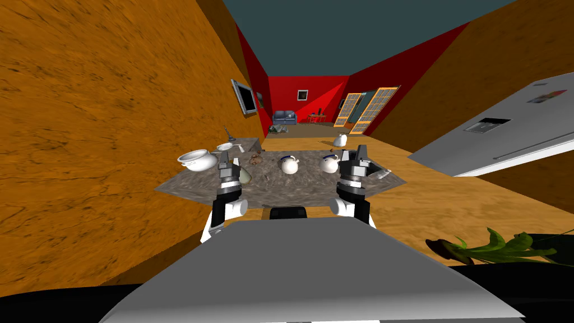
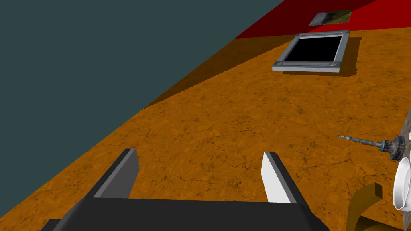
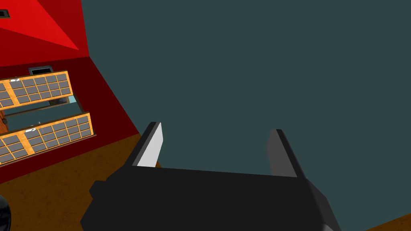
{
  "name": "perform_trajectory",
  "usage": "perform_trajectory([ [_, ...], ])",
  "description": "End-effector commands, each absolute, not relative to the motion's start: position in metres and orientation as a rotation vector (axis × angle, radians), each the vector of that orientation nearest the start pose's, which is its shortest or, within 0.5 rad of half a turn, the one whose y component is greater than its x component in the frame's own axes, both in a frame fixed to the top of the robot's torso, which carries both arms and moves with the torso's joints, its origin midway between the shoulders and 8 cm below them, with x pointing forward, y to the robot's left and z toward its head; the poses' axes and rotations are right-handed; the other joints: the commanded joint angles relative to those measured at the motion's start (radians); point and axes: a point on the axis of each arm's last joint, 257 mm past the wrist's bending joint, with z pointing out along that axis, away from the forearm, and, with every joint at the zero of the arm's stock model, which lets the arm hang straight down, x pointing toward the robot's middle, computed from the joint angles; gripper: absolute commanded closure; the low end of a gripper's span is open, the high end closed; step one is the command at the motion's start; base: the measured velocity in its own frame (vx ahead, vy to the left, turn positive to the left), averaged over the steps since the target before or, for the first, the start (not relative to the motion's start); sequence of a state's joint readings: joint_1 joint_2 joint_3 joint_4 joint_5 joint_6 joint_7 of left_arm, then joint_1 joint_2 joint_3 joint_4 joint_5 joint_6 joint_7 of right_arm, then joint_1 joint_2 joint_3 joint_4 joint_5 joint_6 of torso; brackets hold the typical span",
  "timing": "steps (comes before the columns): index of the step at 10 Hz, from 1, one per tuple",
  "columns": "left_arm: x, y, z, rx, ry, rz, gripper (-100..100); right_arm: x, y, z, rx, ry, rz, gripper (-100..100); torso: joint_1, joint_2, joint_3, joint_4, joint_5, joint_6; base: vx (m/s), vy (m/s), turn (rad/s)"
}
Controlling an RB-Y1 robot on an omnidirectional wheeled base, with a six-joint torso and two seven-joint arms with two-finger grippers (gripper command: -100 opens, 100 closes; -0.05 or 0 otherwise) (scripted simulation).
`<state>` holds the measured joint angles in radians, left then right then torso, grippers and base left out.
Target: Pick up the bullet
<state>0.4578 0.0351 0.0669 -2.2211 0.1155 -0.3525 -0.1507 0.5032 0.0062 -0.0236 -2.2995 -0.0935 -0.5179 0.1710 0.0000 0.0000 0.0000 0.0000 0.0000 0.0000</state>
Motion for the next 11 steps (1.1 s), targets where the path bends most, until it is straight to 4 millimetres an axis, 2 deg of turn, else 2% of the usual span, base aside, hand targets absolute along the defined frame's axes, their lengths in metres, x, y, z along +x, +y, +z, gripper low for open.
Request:
perform_trajectory([
  [1, 0.39, 0.311, -0.026, -0.775, 0.784, -1.153, -100, 0.333, -0.298, 0.036, 0.629, 0.567, 1.183, 0, 0.0, 0.0, 0.0, 0.0, 0.0, 0.0, 0.003, -0.011, -0.067],
  [5, 0.426, 0.305, -0.057, -0.816, 0.916, -1.152, -100, 0.333, -0.298, 0.036, 0.629, 0.567, 1.183, 0, 0.001, 0.0, 0.0, 0.0, 0.0, 0.0, -0.007, -0.001, -0.042],
  [6, 0.427, 0.306, -0.059, -0.823, 0.922, -1.149, -100, 0.333, -0.298, 0.036, 0.629, 0.567, 1.183, 0, 0.001, 0.0, 0.0, 0.0, 0.0, 0.0, -0.014, 0.004, -0.011],
  [8, 0.45, 0.303, -0.078, -0.854, 0.997, -1.145, -100, 0.333, -0.298, 0.036, 0.629, 0.567, 1.183, 0, 0.0, 0.001, 0.0, 0.0, 0.0, 0.0, -0.021, -0.005, -0.028],
  [9, 0.452, 0.304, -0.085, -0.871, 1.014, -1.136, -100, 0.333, -0.298, 0.036, 0.629, 0.567, 1.183, 0, 0.0, 0.001, 0.0, 0.0, 0.0, 0.0, -0.017, -0.007, -0.017],
  [10, 0.464, 0.304, -0.097, -0.892, 1.053, -1.131, -100, 0.333, -0.298, 0.036, 0.629, 0.567, 1.183, 0, 0.0, 0.001, 0.0, 0.0, 0.0, 0.0, -0.016, -0.012, -0.023],
  [11, 0.465, 0.304, -0.1, -0.902, 1.063, -1.126, -100, 0.333, -0.298, 0.036, 0.629, 0.567, 1.183, 0, -0.001, 0.001, 0.0, 0.0, 0.0, 0.0, -0.013, -0.012, -0.014],
])
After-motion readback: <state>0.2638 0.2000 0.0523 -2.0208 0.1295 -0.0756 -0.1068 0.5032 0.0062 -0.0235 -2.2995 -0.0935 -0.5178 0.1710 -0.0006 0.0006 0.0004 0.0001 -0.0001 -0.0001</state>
